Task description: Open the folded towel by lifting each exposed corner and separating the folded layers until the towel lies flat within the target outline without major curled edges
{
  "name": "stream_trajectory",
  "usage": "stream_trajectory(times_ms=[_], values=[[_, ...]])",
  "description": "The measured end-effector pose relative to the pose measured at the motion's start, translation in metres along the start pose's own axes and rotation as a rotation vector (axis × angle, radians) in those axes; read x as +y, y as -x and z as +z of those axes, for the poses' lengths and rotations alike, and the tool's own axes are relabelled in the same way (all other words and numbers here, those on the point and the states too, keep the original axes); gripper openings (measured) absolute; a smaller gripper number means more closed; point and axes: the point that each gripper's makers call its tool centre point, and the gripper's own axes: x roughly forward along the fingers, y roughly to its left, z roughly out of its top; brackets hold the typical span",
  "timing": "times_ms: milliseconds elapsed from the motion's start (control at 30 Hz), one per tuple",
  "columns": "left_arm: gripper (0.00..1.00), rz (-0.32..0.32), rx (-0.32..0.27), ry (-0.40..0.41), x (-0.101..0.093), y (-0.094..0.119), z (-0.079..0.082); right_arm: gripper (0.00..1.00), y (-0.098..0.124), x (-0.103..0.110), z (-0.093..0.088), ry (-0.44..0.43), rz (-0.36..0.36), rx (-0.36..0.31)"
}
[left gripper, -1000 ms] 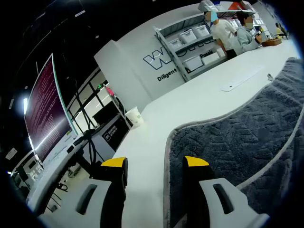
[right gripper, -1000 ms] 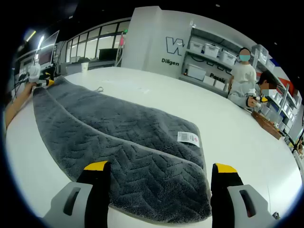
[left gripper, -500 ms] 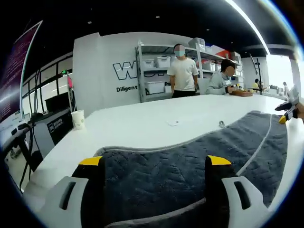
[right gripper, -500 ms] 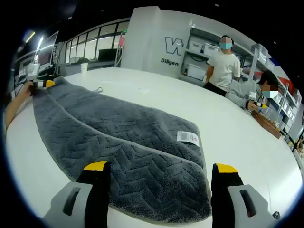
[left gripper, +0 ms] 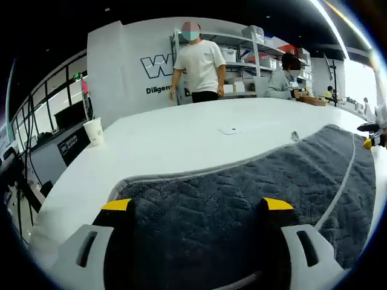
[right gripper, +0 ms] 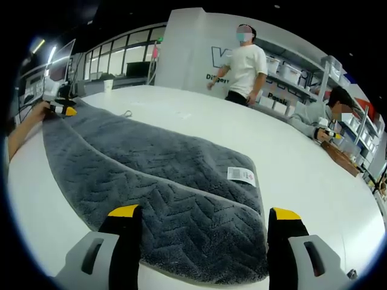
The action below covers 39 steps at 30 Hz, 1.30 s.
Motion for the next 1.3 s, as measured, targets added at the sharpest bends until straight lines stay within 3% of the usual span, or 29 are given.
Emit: stream_trajectory(times_ms=[533,700,867,1033,1167,1300], values=[[0.82,-0.042,0.024,0.048,0.003,-0.007,-0.006,0.86,-0.001,0.002,-0.001,-0.004,0.007,0.0],[0.78,-0.031,-0.009,0.003,0.002,0.006,0.007,0.85,0.0,0.002,0.0,0.002,0.005,-0.003],[0.79,-0.07,-0.077,0.065,-0.004,0.024,0.021,0.85,0.001,0.003,0.002,0.007,0.007,-0.009],[0.84,-0.1,-0.098,0.089,-0.009,0.039,0.023,0.83,0.002,0.005,0.006,0.002,0.018,-0.031],[0.91,-0.159,-0.122,0.124,-0.022,0.047,0.031,0.79,0.002,0.005,0.007,-0.013,0.022,-0.035],[0.92,-0.182,-0.132,0.113,-0.031,0.051,0.036,0.68,0.003,0.002,0.007,-0.026,0.021,-0.042]])
